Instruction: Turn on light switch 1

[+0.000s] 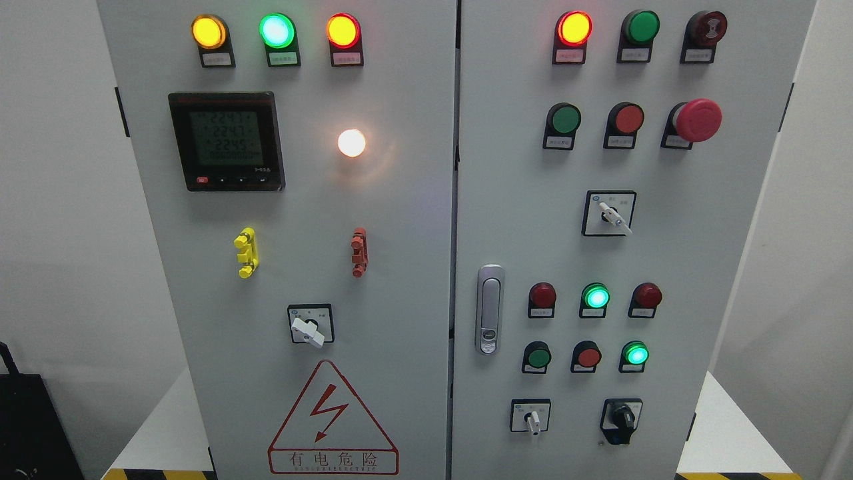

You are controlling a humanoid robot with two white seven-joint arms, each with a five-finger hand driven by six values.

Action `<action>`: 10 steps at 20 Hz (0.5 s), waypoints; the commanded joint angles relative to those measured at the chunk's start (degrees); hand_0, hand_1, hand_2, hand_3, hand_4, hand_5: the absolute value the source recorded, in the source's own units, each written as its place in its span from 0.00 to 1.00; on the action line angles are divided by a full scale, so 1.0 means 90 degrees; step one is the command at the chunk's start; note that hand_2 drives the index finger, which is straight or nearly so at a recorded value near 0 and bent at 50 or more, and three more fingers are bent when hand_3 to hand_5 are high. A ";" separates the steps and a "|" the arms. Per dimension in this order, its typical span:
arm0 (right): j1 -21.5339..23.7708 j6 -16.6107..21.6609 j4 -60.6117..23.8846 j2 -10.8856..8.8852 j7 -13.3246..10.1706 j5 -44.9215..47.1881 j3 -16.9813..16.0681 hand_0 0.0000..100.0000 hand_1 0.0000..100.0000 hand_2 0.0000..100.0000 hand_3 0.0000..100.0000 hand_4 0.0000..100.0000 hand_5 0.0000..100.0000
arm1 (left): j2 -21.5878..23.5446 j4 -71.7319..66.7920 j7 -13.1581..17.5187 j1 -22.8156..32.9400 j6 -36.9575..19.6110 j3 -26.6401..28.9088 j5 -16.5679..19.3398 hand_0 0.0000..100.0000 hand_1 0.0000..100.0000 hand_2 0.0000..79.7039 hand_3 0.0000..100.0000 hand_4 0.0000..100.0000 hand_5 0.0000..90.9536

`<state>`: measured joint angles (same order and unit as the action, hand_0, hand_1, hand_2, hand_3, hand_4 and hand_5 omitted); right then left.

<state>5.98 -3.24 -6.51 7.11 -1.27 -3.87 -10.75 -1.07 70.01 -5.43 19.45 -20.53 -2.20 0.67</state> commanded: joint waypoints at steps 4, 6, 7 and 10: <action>0.0000 -0.0001 0.0000 0.0001 0.0005 0.0000 -0.0006 0.00 0.00 0.00 0.00 0.00 0.00 | -0.0184 -0.6437 0.0114 -0.0793 0.0201 0.0147 0.0033 0.21 0.14 0.19 0.32 0.40 0.09; 0.0000 -0.0001 0.0000 -0.0009 0.0005 0.0000 0.0003 0.00 0.00 0.00 0.00 0.00 0.00 | -0.0223 -0.7035 0.0358 -0.0940 0.0366 0.0118 0.0052 0.23 0.13 0.13 0.23 0.33 0.05; 0.0000 -0.0001 0.0000 -0.0009 0.0005 0.0000 0.0003 0.00 0.00 0.00 0.00 0.00 0.00 | -0.0281 -0.7144 0.0465 -0.0941 0.0570 0.0117 0.0052 0.23 0.12 0.11 0.20 0.30 0.04; 0.0000 -0.0001 0.0000 0.0001 0.0005 0.0000 0.0003 0.00 0.00 0.00 0.00 0.00 0.00 | -0.0302 -0.7154 0.0846 -0.0941 0.1419 0.0107 0.0043 0.23 0.10 0.04 0.14 0.22 0.00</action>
<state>5.98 -3.24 -6.50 7.10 -1.27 -3.87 -10.74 -2.14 34.64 -0.32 13.09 -12.98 -0.88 0.11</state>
